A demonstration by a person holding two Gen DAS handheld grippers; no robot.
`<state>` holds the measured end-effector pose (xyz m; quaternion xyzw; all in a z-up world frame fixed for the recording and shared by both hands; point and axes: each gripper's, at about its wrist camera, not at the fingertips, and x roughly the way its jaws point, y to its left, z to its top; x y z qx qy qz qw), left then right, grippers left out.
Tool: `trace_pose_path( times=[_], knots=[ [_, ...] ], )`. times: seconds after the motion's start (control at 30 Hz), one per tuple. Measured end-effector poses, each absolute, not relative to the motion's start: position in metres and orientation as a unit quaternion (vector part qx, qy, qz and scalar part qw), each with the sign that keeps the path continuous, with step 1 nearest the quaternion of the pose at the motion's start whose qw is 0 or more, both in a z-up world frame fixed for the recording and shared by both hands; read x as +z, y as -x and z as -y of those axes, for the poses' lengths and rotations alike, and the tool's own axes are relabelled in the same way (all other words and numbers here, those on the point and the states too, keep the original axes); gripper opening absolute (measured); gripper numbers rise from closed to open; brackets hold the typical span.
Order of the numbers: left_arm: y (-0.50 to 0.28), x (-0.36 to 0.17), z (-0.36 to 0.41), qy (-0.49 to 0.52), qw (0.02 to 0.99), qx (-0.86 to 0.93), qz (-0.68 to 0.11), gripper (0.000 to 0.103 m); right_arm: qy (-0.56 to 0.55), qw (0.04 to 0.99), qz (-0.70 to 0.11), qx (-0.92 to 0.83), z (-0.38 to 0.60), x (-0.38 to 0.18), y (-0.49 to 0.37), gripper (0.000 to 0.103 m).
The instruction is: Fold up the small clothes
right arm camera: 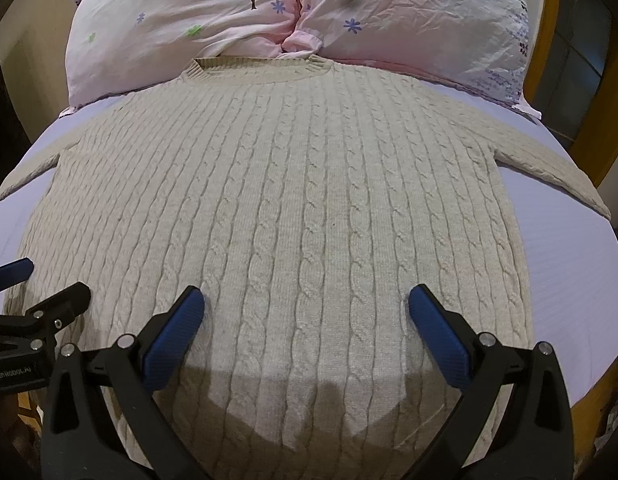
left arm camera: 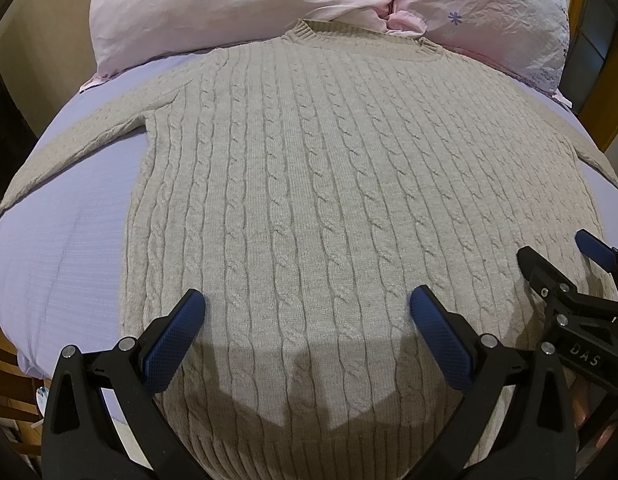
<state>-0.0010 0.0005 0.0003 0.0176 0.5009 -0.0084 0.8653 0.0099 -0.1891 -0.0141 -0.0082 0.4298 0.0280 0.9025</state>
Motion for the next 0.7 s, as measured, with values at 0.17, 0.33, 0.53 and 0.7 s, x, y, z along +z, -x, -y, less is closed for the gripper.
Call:
trace_pose_path(
  times=[0.17, 0.33, 0.53, 0.7],
  knots=[
    [0.003, 0.001, -0.001, -0.02, 0.869, -0.012, -0.494, 0.102, 0.013, 0.912, -0.405, 0.068, 0.197, -0.014, -0.009, 0.101],
    [0.004, 0.005, -0.01, 0.003, 0.88, -0.039, -0.474, 0.102, -0.137, 0.93, -0.342, 0.007, 0.307, 0.021, -0.016, 0.101],
    [-0.006, 0.022, -0.049, 0.12, 0.902, -0.108, -0.401, 0.102, -0.352, 0.871, -0.302, -0.163, 0.511, 0.021, -0.031, 0.048],
    [-0.012, 0.037, -0.078, 0.133, 0.925, -0.091, -0.344, 0.102, -0.478, 0.792, -0.303, -0.227, 0.614, -0.012, -0.037, 0.033]
  ],
)
